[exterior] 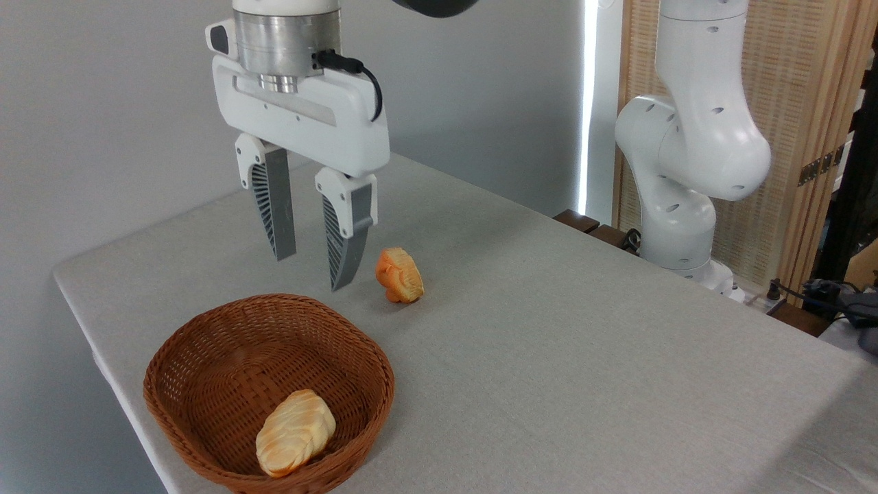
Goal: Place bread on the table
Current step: 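Move the open gripper down over the wicker basket toward the pale bread roll, then lower the open gripper into the basket around the pale bread roll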
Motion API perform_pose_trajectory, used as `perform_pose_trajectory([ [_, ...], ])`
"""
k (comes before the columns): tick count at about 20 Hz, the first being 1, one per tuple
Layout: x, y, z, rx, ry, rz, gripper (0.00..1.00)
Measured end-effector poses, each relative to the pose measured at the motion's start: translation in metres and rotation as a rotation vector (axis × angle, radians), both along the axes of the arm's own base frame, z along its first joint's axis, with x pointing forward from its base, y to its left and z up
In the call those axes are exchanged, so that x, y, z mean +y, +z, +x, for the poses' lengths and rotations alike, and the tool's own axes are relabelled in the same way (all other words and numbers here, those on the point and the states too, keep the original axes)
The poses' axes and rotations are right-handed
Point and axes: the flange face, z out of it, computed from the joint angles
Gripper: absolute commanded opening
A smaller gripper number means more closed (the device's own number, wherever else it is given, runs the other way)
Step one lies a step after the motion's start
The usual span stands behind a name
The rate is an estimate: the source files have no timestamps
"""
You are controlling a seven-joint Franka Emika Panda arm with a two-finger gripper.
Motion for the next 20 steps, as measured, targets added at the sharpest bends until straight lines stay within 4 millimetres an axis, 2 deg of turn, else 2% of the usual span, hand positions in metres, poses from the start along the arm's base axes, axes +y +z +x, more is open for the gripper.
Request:
perform_pose_trajectory([
  [4,0.018,-0.005,0.007,-0.012,0.048,0.000,1.00],
  [14,0.014,-0.043,0.037,-0.058,0.449,-0.058,1.00],
  [20,0.011,-0.067,0.050,-0.095,0.574,-0.004,1.00],
])
